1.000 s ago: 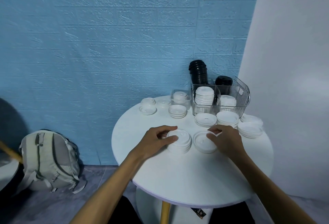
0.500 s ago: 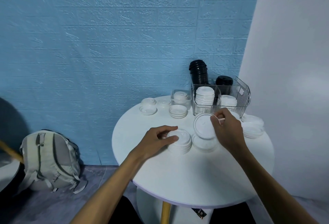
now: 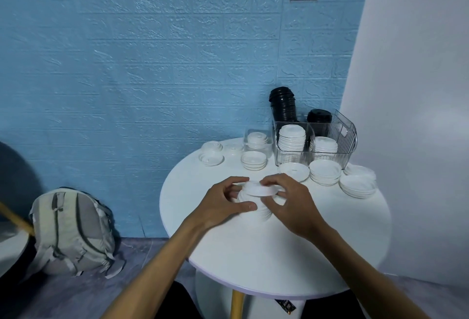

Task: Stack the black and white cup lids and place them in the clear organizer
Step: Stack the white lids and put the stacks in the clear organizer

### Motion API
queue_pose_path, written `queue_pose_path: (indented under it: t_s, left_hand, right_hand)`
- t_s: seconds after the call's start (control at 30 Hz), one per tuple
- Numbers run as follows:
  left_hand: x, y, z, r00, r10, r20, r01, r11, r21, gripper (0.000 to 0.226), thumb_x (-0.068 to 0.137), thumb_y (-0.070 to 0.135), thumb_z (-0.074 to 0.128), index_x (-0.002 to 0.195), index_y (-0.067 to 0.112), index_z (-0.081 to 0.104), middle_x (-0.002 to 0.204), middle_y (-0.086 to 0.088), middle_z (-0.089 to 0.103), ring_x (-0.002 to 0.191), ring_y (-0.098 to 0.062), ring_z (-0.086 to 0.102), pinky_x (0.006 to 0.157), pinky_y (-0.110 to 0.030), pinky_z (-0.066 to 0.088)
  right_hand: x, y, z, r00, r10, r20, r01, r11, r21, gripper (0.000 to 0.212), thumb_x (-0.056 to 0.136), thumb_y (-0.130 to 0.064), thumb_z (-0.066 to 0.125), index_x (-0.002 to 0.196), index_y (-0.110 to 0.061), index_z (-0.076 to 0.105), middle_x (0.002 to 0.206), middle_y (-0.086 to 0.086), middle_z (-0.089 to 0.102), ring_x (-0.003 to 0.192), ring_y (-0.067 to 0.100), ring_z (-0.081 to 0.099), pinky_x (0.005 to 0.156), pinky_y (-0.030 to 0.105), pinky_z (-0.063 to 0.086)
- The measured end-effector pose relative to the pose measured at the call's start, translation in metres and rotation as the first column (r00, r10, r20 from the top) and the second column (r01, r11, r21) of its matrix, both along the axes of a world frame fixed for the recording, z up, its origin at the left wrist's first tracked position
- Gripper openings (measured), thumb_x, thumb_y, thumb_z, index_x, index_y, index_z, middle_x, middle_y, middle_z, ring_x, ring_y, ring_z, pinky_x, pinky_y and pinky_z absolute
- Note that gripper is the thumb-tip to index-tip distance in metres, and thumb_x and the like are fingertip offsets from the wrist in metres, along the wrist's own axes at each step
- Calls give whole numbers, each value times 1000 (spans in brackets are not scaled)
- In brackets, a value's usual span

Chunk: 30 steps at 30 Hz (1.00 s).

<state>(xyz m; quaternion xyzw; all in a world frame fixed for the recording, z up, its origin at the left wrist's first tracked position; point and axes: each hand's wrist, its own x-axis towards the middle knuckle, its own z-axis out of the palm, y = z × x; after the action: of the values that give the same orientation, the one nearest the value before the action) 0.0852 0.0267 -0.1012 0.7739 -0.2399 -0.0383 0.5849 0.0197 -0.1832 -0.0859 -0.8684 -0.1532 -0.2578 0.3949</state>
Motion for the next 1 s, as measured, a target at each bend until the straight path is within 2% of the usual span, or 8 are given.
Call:
queue_pose_path:
  t_s: [0.1, 0.23, 0.47, 0.57, 0.67, 0.83, 0.93, 1.0]
  left_hand:
    - [1, 1, -1, 999, 13, 40, -15, 999, 41, 69, 60, 43, 95, 124, 37, 69, 113, 8, 75, 101, -13, 68, 89, -23, 53]
    - [0, 1, 0, 998, 35, 51, -39, 996, 81, 74, 56, 55, 92, 124, 41, 68, 119, 22, 70, 106, -2, 64, 94, -23, 53]
    - [-2, 1, 3, 1000, 17, -2, -17, 1000, 6, 45, 80, 25, 88, 121, 33, 72, 115, 13, 75, 107, -19, 68, 98, -32, 55]
    - [-2, 2, 3, 1000, 5, -23, -5, 1000, -11, 44, 81, 17, 86, 122, 27, 72, 114, 11, 76, 104, -13, 69, 95, -26, 55]
    - [-3, 3, 2, 1000, -8, -1, 8, 1000, 16, 48, 79, 17, 88, 123, 26, 72, 116, 11, 75, 109, -9, 68, 96, -22, 53]
    - [-2, 3, 1, 1000, -13, 18, 12, 999, 39, 52, 75, 25, 91, 124, 30, 71, 119, 10, 74, 113, -12, 67, 102, -30, 53]
    - [-1, 2, 1, 1000, -7, 30, 6, 999, 43, 53, 73, 31, 90, 122, 33, 71, 118, 12, 74, 114, -10, 67, 104, -34, 52]
    - [0, 2, 0, 1000, -3, 24, 2, 999, 39, 52, 72, 33, 91, 120, 37, 71, 118, 13, 74, 115, -10, 66, 106, -35, 51]
  right_hand:
    - [-3, 3, -5, 999, 38, -39, -40, 997, -64, 27, 81, -33, 68, 107, -26, 70, 110, -16, 68, 104, 6, 64, 91, 37, 56]
    - [-3, 2, -4, 998, 47, -43, -51, 994, -100, 24, 82, -29, 72, 106, -27, 73, 108, -16, 70, 103, 1, 64, 92, 26, 52]
    - [-3, -3, -4, 997, 75, -34, -78, 990, -119, 21, 83, -27, 76, 104, -28, 74, 107, -16, 70, 102, 0, 64, 91, 22, 50]
    - [-3, -3, -5, 996, 75, -42, -80, 988, -135, 22, 83, -26, 78, 105, -28, 73, 107, -16, 70, 103, 0, 64, 91, 18, 48]
    - [-3, -4, -13, 998, 51, -39, -56, 987, -153, 25, 82, -23, 79, 106, -26, 74, 111, -11, 72, 115, 3, 63, 95, 13, 44]
    - [0, -12, -13, 993, 109, -50, -114, 985, -126, 25, 80, -27, 76, 105, -27, 76, 114, -11, 74, 117, 5, 65, 101, 33, 51]
    - [5, -25, -6, 1000, -1, 17, 3, 995, -100, 29, 78, -41, 78, 103, -27, 76, 119, -15, 71, 117, 6, 61, 109, 35, 43]
    - [6, -36, -4, 989, -150, 15, 150, 976, -157, 50, 72, -56, 82, 113, -27, 75, 130, -13, 64, 123, 10, 55, 111, 23, 32]
